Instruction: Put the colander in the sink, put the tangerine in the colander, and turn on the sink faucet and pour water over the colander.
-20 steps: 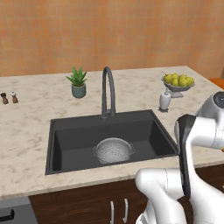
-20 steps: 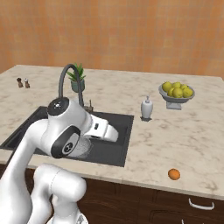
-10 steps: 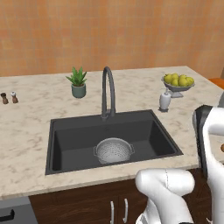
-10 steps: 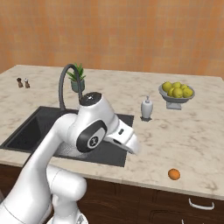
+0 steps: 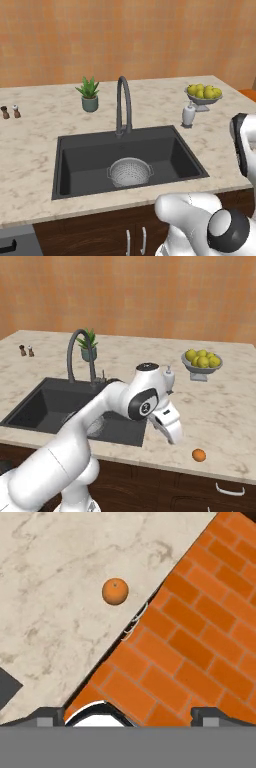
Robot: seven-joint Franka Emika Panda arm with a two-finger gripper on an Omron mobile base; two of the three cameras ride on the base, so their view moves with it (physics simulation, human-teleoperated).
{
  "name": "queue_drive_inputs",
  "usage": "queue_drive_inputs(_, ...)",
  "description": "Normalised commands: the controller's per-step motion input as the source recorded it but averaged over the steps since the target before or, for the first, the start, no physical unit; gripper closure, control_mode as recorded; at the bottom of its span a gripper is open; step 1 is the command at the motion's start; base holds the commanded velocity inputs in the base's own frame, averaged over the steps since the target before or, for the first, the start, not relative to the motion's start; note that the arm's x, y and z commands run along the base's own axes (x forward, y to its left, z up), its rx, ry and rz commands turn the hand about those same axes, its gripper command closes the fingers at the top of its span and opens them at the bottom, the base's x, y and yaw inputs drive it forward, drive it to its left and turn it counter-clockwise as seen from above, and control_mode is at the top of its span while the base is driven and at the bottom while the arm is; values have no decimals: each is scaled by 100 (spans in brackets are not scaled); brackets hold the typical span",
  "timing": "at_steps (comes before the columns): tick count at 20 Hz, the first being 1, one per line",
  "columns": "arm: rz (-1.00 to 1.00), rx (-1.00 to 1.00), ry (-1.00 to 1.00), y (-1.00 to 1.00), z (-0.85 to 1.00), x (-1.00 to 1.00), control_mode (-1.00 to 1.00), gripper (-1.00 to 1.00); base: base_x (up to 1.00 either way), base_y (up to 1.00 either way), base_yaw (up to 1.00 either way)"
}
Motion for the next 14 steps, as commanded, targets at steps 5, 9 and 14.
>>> queue_drive_inputs(5,-3,29,1,-67,-49,22,-100,-100,0,0,0)
queue_drive_inputs(9,0,26,0,-68,-44,17,-100,-100,0,0,0)
queue_drive_inputs(14,-5,14,14,-53,-35,25,-100,-100,0,0,0)
